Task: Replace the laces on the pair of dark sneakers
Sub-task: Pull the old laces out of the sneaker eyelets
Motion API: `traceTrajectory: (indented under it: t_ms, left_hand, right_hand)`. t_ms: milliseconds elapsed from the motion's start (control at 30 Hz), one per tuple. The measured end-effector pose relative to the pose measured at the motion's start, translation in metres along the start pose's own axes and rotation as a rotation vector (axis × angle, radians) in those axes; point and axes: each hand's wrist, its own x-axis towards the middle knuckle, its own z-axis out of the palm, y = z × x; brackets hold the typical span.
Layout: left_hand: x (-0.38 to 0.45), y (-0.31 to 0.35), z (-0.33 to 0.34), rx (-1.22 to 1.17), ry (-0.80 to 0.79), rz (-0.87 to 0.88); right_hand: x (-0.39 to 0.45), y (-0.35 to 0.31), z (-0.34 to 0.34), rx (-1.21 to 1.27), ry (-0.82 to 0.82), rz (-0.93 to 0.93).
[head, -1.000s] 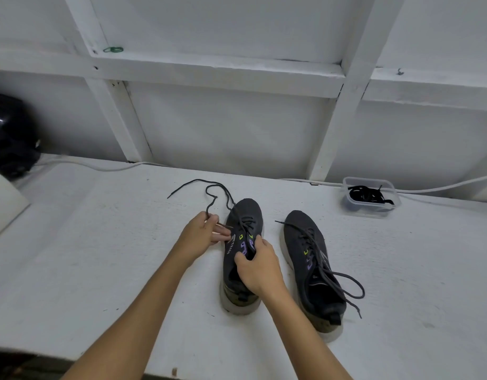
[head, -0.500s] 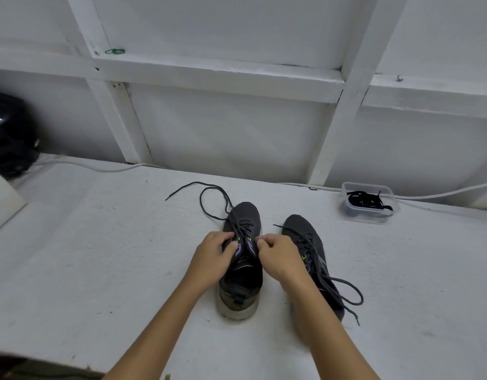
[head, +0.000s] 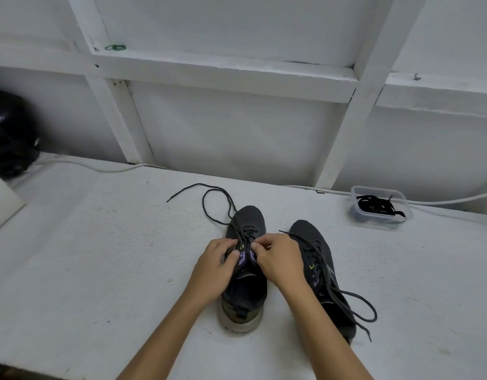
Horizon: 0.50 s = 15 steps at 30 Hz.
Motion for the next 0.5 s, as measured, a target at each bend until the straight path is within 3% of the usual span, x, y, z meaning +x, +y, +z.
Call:
traceTrajectory:
  t_ms: [300, 500]
  left_hand:
    - [-0.004, 0.015, 0.001, 0.020, -0.229, -0.063]
    - [-0.007, 0.029, 0.008, 0.064, -0.302, -0.128]
  right_hand:
    - [0.030, -0.014, -0.032, -0.236, -0.329, -0.140]
    - [0.046, -0.008, -0.047, -0.056, -0.514, -0.061]
